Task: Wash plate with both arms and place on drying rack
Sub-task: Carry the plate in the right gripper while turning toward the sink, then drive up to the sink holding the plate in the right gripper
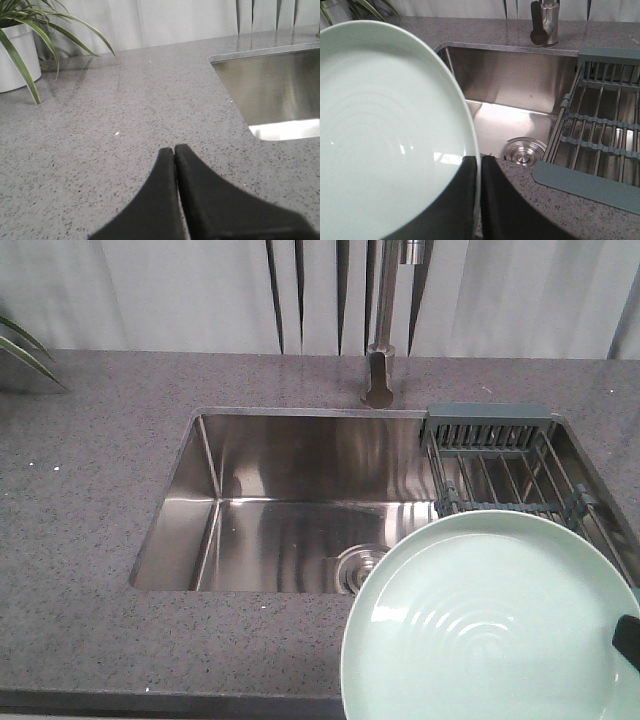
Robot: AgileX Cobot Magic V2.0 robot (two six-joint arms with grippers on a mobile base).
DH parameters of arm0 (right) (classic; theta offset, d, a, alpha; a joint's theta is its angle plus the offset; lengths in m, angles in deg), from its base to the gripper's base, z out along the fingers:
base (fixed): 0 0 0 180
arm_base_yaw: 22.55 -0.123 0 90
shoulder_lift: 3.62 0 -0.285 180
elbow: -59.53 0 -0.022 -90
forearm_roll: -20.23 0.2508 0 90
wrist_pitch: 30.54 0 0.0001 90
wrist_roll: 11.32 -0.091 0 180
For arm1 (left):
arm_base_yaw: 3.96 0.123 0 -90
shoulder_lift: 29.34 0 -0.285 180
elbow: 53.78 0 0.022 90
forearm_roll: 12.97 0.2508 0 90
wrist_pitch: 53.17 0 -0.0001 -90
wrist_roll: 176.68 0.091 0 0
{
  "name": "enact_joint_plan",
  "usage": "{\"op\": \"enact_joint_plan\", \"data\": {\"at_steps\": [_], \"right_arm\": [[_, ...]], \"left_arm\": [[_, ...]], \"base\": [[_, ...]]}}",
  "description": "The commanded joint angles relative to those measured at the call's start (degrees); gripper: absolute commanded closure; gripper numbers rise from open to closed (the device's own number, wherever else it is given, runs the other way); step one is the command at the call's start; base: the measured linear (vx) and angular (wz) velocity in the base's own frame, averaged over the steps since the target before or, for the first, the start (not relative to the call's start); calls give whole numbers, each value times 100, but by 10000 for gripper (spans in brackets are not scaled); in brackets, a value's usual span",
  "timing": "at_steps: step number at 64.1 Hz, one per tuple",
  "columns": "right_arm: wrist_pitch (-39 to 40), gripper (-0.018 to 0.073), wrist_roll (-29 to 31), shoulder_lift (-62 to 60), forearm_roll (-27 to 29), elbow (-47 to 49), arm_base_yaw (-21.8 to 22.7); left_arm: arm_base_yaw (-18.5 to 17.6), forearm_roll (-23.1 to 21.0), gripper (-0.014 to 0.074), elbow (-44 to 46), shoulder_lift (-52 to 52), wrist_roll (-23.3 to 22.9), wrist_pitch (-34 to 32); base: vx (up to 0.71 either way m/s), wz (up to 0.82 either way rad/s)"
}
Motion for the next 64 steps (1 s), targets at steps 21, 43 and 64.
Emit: {"op": "enact_joint_plan", "data": {"at_steps": [21, 43, 64], "right_arm": [[387, 561, 4, 44, 116, 154, 18], [387, 561, 4, 44, 116, 154, 18], [387, 561, 4, 44, 116, 154, 18]], "left_arm": [[-48, -19, 603, 148, -76, -49, -402], [-48, -19, 603, 148, -76, -49, -402], [-48, -19, 603, 148, -76, -49, -402]], "base": [[4, -4], [3, -3], [3, -2]]}}
